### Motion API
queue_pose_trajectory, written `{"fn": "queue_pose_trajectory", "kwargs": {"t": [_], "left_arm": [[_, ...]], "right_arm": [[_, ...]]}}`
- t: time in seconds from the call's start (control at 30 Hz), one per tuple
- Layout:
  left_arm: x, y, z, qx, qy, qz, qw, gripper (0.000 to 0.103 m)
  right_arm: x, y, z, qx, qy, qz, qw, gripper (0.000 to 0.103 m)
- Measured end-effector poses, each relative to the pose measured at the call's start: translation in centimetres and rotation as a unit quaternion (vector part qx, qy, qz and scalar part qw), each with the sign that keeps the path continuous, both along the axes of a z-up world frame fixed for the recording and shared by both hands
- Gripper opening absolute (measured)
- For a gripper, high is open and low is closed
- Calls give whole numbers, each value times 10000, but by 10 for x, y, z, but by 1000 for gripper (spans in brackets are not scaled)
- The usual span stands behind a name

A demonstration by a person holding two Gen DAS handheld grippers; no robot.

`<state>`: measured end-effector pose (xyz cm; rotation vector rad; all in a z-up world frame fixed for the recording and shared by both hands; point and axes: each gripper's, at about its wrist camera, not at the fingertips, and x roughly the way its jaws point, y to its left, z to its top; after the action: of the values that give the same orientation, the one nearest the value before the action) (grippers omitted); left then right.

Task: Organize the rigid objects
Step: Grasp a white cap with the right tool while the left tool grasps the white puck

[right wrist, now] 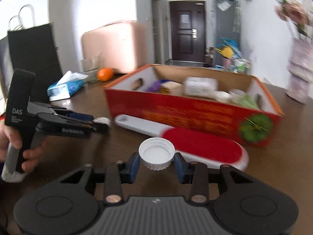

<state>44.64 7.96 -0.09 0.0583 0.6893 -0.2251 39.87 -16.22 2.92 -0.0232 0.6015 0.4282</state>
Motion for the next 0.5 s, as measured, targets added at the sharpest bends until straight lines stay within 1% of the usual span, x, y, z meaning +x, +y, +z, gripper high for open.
{"fn": "queue_pose_trajectory", "kwargs": {"t": [0.03,0.1,0.17,0.23,0.3,0.4,0.43,0.5], "left_arm": [[-1,2,1,-73,50,48,10000,40],[-6,2,4,-62,53,214,9997,40],[-19,-1,14,-40,-58,337,9994,40],[-38,-3,27,-96,-220,454,9987,40],[-68,-5,40,-208,-414,636,9969,40],[-120,-19,53,-289,-741,816,9935,40],[-137,-24,56,-352,-833,853,9922,40],[-166,-32,60,-542,-853,912,9907,40]], "right_arm": [[-2,-8,-1,48,28,-62,10000,38],[-3,-19,-4,108,66,-194,9997,38],[-7,-26,-1,99,9,-235,9997,38],[-16,-29,7,66,-186,-213,9996,38],[-27,-34,15,79,-428,-162,9989,38],[-48,-43,26,-78,-726,-301,9969,38],[-55,-46,28,-106,-776,-331,9964,38],[-72,-56,33,-65,-806,-384,9960,38]]}}
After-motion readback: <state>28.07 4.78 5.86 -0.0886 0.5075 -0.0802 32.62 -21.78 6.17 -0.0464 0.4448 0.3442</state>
